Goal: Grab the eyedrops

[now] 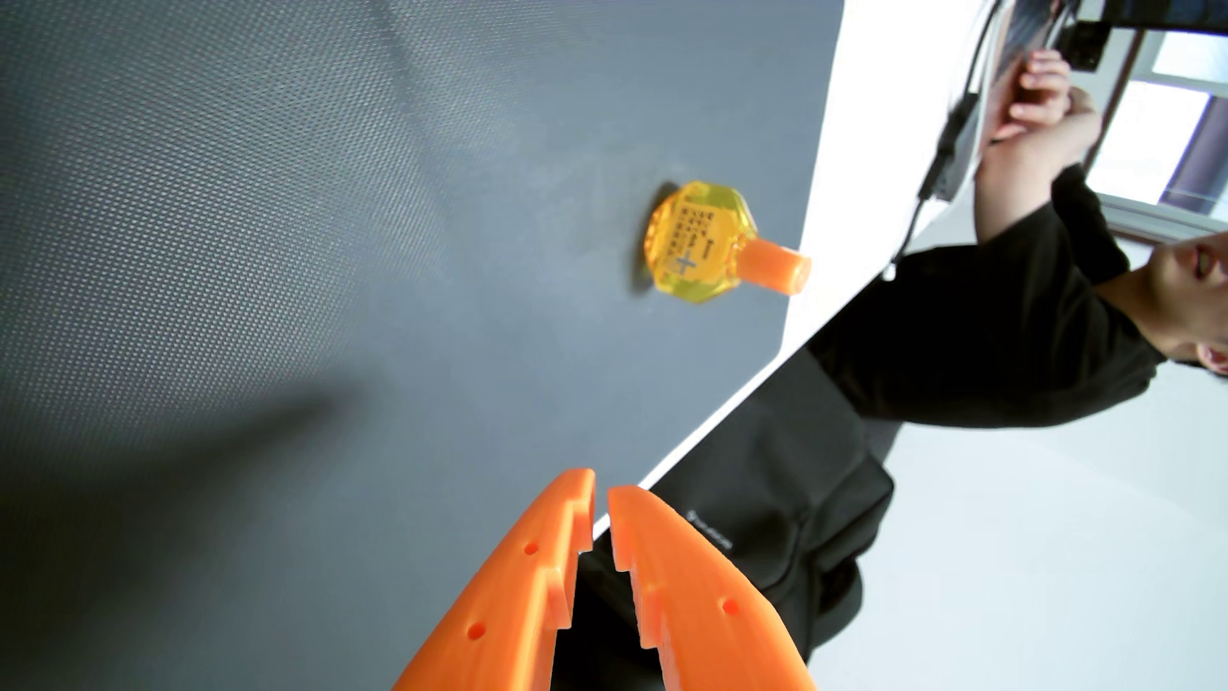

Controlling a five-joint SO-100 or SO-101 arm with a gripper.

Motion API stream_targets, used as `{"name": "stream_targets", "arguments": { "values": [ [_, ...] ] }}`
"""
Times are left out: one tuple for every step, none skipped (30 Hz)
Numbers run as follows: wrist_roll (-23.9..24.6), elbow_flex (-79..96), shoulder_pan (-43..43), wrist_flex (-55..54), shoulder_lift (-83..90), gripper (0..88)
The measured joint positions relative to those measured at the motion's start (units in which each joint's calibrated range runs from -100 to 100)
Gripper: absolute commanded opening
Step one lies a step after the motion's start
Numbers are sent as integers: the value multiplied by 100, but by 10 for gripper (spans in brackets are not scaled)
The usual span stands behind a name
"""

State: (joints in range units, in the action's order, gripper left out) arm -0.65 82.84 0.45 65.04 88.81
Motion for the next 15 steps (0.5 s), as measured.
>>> {"name": "stream_targets", "arguments": {
  "values": [
    [-31,-144,0,0,-187,11],
    [-47,-334,0,0,-415,11],
    [-68,-515,30,0,-653,12],
    [-94,-731,97,0,-941,12],
    [-136,-939,150,0,-1238,12],
    [-162,-1147,165,0,-1543,12],
    [-183,-1363,165,0,-1823,12],
    [-194,-1580,165,0,-2103,12],
    [-204,-1806,210,0,-2416,12],
    [-214,-2014,247,0,-2730,12],
    [-235,-2221,255,0,-3035,13],
    [-251,-2420,255,0,-3332,13],
    [-256,-2619,240,0,-3629,13],
    [-256,-2826,240,0,-3925,13],
    [-256,-3043,240,0,-4205,13]
  ]
}}
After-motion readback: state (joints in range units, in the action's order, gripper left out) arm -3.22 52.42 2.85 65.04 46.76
